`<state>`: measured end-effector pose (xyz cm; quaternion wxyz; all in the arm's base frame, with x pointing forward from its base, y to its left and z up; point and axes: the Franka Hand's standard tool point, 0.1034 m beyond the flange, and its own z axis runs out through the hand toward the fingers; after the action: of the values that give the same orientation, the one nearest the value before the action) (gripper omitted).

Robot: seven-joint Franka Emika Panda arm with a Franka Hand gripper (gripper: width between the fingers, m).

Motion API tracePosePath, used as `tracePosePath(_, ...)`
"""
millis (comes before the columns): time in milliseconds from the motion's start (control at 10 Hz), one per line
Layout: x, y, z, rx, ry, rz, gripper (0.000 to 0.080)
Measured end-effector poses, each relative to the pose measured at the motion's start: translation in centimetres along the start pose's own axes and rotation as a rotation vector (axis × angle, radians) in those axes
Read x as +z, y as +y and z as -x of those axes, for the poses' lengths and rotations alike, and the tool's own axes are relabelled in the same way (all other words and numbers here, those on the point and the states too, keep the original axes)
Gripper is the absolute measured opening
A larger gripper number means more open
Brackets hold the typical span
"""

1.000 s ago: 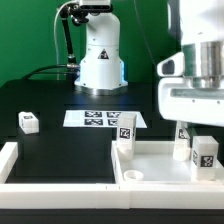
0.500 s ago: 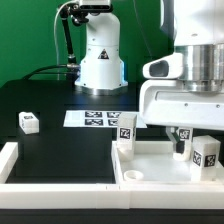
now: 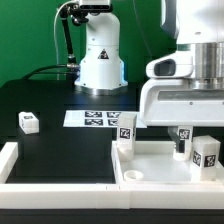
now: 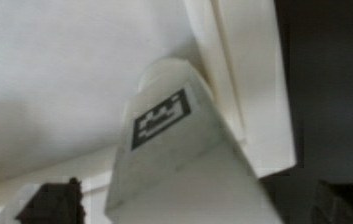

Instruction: Assemble square table

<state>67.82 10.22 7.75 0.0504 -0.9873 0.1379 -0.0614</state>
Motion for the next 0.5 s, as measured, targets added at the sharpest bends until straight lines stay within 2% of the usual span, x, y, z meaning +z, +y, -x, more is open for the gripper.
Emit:
tracePosePath(100,-0.37,-0.25,0.46,-0.212,-0.006,0.014,0.0648)
tracePosePath(200,-0.38,-0.83,0.76,-0.272,-0.006,0.026,0.0648)
tracePosePath(500,-0.29,-0.45,0.65,-0.222,-0.006,0.029,0.0622)
